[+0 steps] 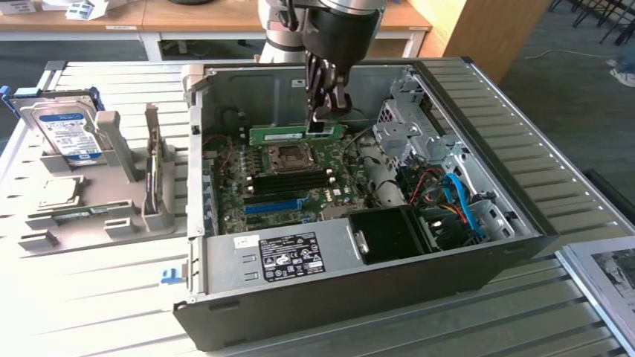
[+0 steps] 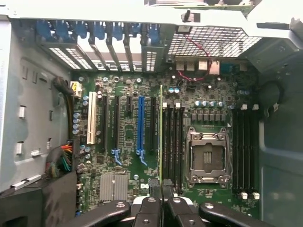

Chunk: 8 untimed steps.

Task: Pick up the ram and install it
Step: 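Pick up the ram and move it above insertion slot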

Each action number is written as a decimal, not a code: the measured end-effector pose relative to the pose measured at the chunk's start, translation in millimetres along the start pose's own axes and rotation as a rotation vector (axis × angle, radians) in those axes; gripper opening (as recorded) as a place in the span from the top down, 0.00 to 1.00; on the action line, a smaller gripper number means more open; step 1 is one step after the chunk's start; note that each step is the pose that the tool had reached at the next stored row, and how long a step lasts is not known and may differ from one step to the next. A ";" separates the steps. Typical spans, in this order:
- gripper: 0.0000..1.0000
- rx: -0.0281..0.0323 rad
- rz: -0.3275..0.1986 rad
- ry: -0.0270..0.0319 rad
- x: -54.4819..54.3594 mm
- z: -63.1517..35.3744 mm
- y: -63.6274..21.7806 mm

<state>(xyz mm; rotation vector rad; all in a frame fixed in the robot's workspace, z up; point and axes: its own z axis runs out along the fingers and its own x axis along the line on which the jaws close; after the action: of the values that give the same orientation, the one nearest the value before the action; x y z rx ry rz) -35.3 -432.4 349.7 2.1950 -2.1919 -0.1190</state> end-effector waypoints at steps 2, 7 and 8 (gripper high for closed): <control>0.88 0.0000 0.000 -0.0002 -2.9 0.4 -0.1; 0.88 0.0000 0.000 -0.0002 -9.0 1.2 -0.1; 0.88 0.0000 0.000 -0.0002 -9.9 1.2 -0.1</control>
<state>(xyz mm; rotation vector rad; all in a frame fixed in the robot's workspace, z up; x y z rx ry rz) -35.3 -422.4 348.7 2.1952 -2.1919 -0.1192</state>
